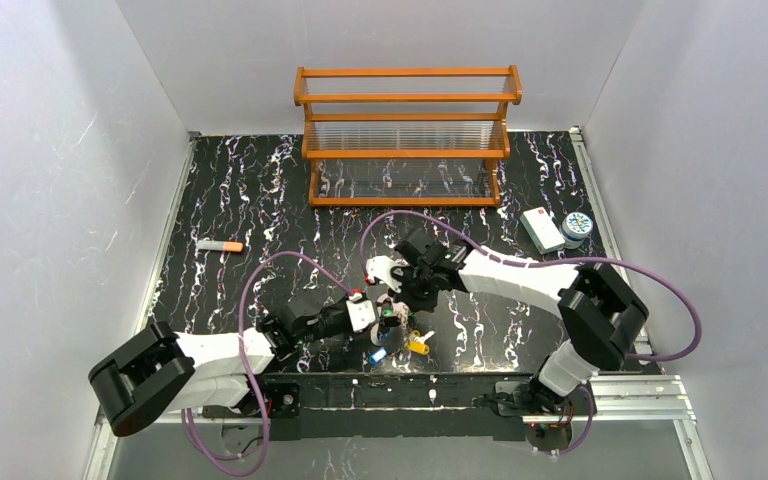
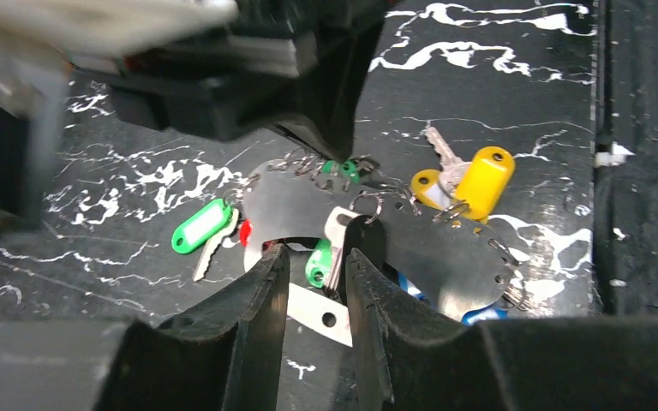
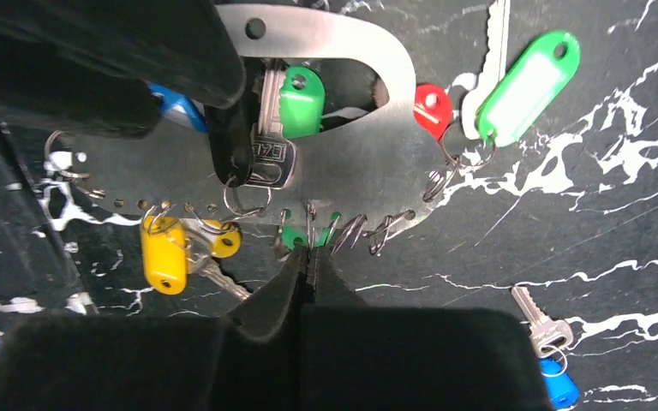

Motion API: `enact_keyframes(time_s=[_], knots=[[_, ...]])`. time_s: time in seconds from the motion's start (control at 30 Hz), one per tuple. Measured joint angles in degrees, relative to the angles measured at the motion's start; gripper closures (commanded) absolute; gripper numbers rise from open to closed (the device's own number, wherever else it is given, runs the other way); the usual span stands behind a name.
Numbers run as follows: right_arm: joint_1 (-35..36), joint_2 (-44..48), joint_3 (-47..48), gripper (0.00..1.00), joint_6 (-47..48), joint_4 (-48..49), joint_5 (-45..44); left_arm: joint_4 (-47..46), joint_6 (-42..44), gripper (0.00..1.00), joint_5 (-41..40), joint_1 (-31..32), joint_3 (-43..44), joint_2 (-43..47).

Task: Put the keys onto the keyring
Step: Adjust the key on the keyring.

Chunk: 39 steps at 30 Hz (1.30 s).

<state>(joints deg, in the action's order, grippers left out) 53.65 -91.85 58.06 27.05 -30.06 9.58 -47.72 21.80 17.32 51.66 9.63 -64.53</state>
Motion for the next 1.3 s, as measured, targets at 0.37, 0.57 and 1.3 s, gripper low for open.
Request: enact_keyframes(time_s=[0.37, 0.57, 1.3], knots=[[0.4, 5.2, -3.3, 0.99, 1.8, 3.4, 8.3, -6.6, 1.2, 0.75, 5.4, 0.0, -1.2, -4.8], [0.8, 5.2, -3.3, 0.99, 1.8, 3.7, 9.9, -7.6, 1.6, 0.83, 6.5, 0.0, -0.1, -9.1], [1.2, 5.2, -3.5, 0.99, 1.9, 4.5, 11.1, -12.1, 1.1, 1.00, 9.0, 0.3, 2.6, -15.6]])
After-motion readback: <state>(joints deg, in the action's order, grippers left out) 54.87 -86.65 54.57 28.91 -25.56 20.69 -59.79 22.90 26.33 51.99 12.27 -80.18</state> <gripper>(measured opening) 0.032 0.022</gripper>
